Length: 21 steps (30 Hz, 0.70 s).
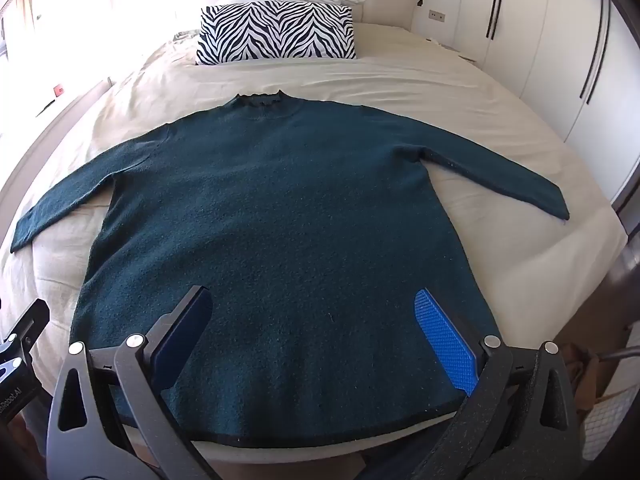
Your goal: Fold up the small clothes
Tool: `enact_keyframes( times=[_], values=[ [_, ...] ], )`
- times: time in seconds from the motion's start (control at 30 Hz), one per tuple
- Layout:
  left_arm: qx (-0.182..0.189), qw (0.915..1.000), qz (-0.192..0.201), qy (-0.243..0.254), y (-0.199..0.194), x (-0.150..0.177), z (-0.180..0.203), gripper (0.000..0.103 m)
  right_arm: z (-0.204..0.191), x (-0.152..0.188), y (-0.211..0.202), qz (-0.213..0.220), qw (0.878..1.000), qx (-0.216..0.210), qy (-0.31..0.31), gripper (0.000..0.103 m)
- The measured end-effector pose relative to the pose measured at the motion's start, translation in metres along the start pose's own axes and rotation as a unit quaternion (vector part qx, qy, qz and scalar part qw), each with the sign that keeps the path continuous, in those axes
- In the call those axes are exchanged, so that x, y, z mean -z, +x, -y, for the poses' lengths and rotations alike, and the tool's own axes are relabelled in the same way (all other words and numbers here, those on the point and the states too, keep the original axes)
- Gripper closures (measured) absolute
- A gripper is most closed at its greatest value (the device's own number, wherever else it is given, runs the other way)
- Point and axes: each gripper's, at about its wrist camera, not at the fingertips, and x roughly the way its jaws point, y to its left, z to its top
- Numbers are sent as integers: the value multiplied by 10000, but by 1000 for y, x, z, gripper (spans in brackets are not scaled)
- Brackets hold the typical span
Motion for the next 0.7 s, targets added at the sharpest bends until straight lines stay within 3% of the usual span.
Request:
enact_keyframes(
  times=[0.7],
  values=[
    [13, 10000, -20, -8, 0, 0, 0, 0, 0, 2, 1, -11, 10000, 2, -53, 0]
  ],
)
